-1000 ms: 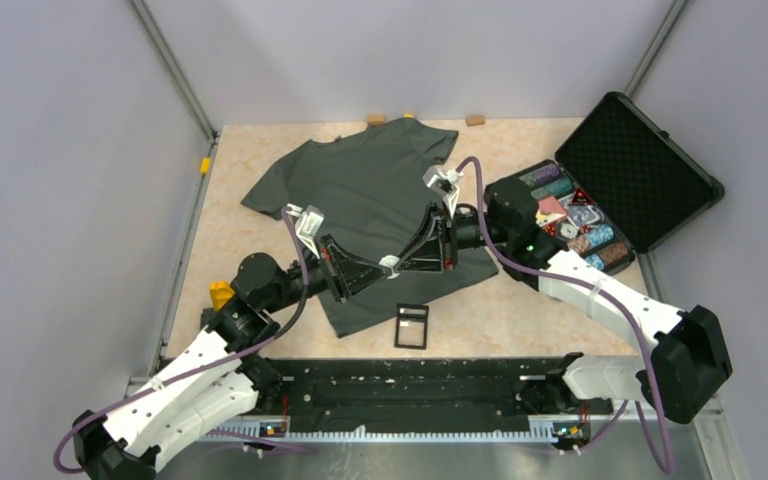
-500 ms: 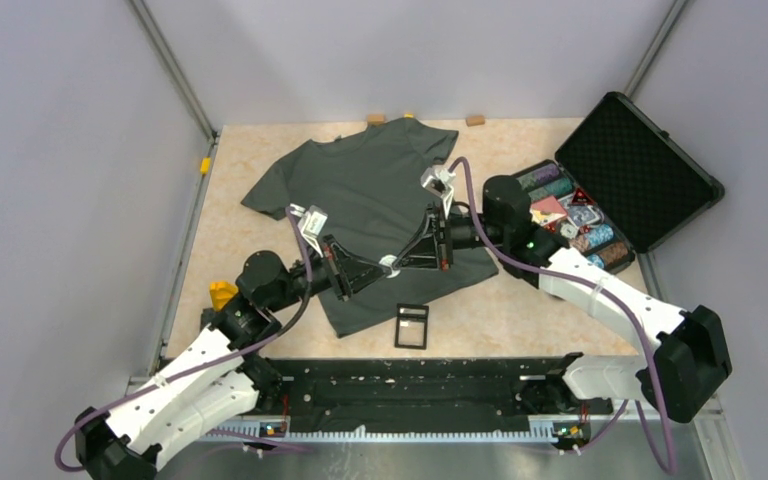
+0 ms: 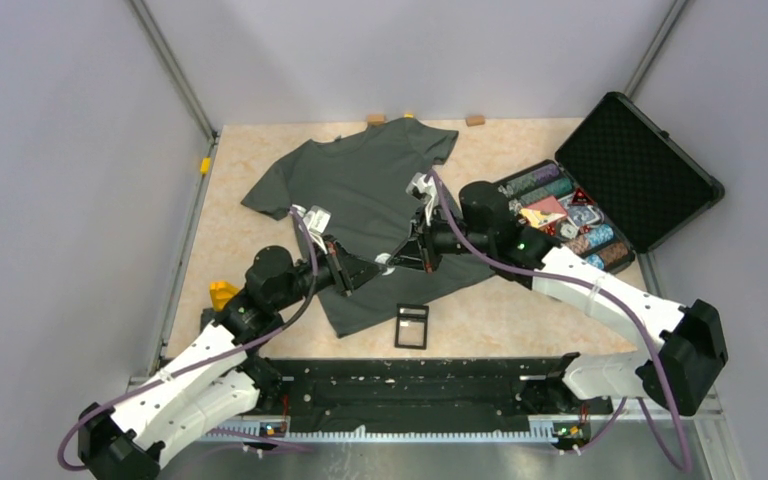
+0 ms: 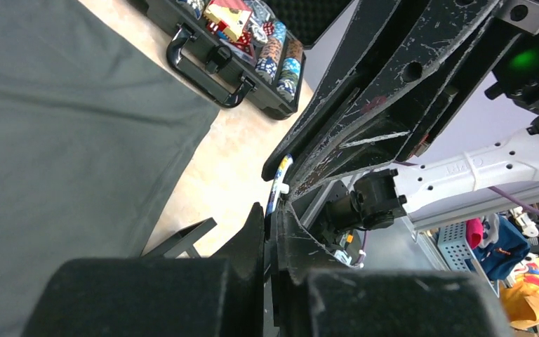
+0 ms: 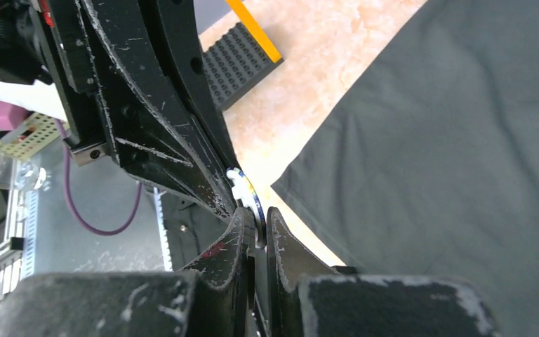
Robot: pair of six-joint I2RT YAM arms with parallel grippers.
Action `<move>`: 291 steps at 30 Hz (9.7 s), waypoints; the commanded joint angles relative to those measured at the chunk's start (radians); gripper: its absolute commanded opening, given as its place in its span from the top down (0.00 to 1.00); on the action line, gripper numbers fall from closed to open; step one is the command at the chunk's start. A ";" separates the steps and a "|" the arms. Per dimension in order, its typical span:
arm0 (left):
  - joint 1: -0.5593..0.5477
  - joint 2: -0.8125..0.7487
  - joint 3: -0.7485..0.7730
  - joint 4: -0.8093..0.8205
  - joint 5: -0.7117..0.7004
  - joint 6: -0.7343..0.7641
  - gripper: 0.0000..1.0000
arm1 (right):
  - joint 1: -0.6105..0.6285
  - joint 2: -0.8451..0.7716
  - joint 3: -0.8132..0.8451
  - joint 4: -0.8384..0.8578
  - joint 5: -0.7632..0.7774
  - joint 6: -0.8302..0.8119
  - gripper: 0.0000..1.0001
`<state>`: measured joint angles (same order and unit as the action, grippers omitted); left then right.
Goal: Pin the brooch onto the clothing
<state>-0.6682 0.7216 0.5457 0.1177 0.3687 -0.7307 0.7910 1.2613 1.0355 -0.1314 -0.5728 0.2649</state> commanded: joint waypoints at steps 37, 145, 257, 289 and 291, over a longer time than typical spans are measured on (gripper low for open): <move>0.488 0.300 0.453 -0.352 0.154 0.195 1.00 | -0.017 -0.191 -0.117 0.021 0.609 0.003 0.36; 0.595 0.548 0.616 -0.438 0.028 0.429 1.00 | -0.291 1.161 0.957 -0.166 0.630 -0.220 0.62; 0.293 1.625 1.336 -0.387 -0.102 0.340 1.00 | -0.375 0.990 0.640 0.321 0.091 0.034 1.00; 0.343 1.385 0.852 0.307 0.095 0.189 1.00 | -0.387 1.076 0.641 0.205 0.033 -0.017 1.00; 0.343 1.388 0.850 0.321 0.116 0.196 1.00 | -0.388 1.077 0.643 0.196 0.025 -0.026 1.00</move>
<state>-0.3298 2.1830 1.3918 0.2855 0.4110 -0.5304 0.4179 2.3283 1.6623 0.0803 -0.5121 0.2642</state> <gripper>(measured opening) 0.020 0.010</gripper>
